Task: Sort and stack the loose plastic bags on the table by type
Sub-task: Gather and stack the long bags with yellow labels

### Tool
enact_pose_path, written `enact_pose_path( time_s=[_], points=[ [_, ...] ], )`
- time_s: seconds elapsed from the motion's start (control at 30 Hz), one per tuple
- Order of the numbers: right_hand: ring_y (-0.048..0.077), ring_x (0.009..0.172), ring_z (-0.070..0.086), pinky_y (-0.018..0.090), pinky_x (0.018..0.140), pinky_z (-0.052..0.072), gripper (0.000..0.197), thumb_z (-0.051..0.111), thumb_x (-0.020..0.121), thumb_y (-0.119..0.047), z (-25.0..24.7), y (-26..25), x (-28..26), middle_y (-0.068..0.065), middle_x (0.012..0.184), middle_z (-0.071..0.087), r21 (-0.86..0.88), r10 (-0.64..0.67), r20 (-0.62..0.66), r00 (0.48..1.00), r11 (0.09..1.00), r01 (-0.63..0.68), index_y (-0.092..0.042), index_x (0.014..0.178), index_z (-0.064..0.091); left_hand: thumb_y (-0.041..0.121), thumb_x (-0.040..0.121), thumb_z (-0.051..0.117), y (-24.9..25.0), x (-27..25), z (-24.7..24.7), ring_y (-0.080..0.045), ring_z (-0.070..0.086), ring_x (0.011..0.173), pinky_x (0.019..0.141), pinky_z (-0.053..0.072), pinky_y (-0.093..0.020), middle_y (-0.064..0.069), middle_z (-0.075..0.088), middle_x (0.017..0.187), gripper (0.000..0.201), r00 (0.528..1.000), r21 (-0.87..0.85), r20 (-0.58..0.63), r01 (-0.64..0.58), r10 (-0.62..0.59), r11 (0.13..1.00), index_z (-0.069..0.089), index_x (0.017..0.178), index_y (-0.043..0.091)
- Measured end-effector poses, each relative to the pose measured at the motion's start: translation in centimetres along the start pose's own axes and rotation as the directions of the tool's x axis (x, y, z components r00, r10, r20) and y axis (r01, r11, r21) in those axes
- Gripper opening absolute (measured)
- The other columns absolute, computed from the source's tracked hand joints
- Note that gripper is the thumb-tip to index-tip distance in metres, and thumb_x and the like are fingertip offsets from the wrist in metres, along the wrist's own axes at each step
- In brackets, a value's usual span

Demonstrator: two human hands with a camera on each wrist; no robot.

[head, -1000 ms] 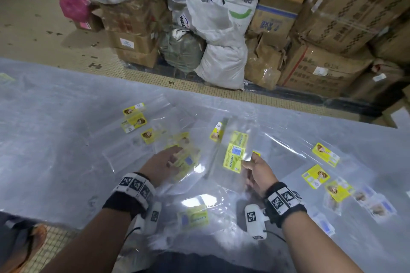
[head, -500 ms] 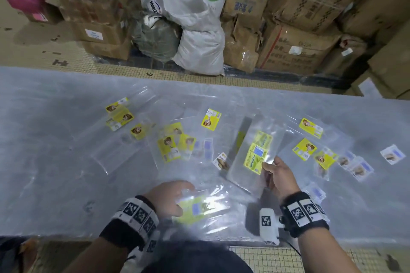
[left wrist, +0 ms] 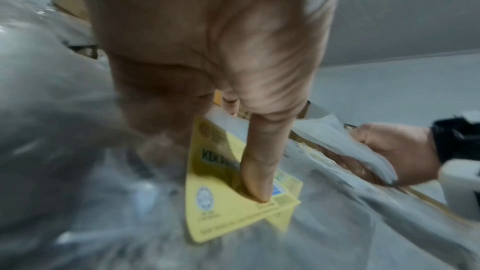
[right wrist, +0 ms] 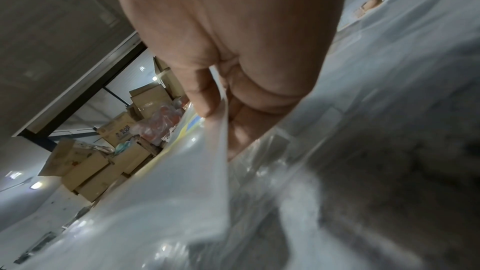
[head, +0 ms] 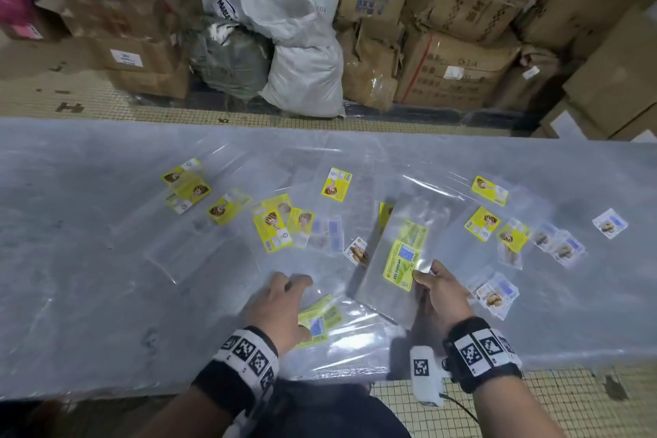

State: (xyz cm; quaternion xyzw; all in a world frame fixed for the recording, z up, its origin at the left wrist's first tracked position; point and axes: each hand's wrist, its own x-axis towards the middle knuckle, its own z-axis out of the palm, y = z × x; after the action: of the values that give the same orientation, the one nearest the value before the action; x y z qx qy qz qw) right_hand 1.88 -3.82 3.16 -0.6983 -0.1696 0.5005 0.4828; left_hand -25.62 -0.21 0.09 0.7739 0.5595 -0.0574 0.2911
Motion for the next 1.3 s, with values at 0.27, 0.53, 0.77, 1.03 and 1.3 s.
enact_pose_path(
  time_s=[0.27, 0.53, 0.77, 1.03, 1.3],
  points=[
    [0.015, 0.077, 0.074, 0.023, 0.061, 0.058, 0.036, 0.04, 0.092, 0.017, 0.7, 0.5, 1.3, 0.001, 0.083, 0.077, 0.147, 0.013, 0.065, 0.998, 0.989, -0.023, -0.009, 0.103, 0.062, 0.03, 0.063, 0.08, -2.8, 1.9, -2.9, -0.016, 0.056, 0.102, 0.081, 0.041, -0.022, 0.004, 0.055, 0.113, 0.06, 0.994, -0.542, -0.049, 0.055, -0.096, 0.838, 0.051, 0.116, 0.026],
    [0.027, 0.083, 0.067, 0.036, 0.079, 0.053, 0.039, 0.042, 0.086, 0.019, 4.3, 0.8, 1.7, 0.011, 0.093, 0.071, -0.03, 0.001, 0.15, 0.989, 1.0, 0.004, -0.011, 0.099, 0.063, 0.042, 0.065, 0.067, -1.8, 3.2, -7.5, 0.011, 0.052, 0.105, 0.092, 0.036, -0.012, 0.018, 0.059, 0.113, 0.046, 0.917, -0.728, -0.383, -0.224, -0.113, 0.648, 0.055, 0.11, 0.037],
    [0.019, 0.072, 0.052, 0.027, 0.065, 0.039, 0.034, 0.048, 0.086, 0.006, 8.2, -0.1, 0.8, 0.004, 0.086, 0.06, -0.083, 0.04, 0.308, 0.95, 0.996, -0.015, -0.006, 0.116, 0.058, 0.015, 0.09, 0.066, 3.8, 5.3, -5.0, -0.014, 0.037, 0.136, 0.106, 0.03, -0.025, 0.005, 0.041, 0.146, 0.068, 0.952, -0.821, -0.226, -0.073, -0.205, 0.566, 0.033, 0.149, 0.016],
    [0.004, 0.093, 0.049, 0.021, 0.087, 0.035, 0.05, 0.04, 0.095, 0.005, 7.8, -2.1, 1.3, -0.013, 0.124, 0.053, -0.03, 0.061, 0.309, 0.949, 0.998, -0.054, -0.016, 0.141, 0.043, 0.008, 0.094, 0.056, 6.4, 5.9, -3.8, -0.003, 0.028, 0.13, 0.098, 0.022, -0.017, 0.017, 0.027, 0.138, 0.075, 0.949, -0.817, -0.211, -0.04, -0.235, 0.575, 0.013, 0.154, 0.024],
    [0.011, 0.131, 0.043, 0.026, 0.113, 0.025, 0.043, 0.045, 0.101, -0.039, 7.8, -3.0, 2.6, -0.015, 0.131, 0.05, -0.107, -0.041, 0.353, 0.935, 0.991, 0.084, -0.026, 0.142, 0.041, 0.009, 0.088, 0.063, 7.7, 7.5, -2.9, -0.017, 0.04, 0.135, 0.112, 0.034, -0.04, 0.005, 0.043, 0.147, 0.068, 0.925, -0.862, -0.199, -0.008, -0.325, 0.507, 0.032, 0.148, 0.021]
  ],
)
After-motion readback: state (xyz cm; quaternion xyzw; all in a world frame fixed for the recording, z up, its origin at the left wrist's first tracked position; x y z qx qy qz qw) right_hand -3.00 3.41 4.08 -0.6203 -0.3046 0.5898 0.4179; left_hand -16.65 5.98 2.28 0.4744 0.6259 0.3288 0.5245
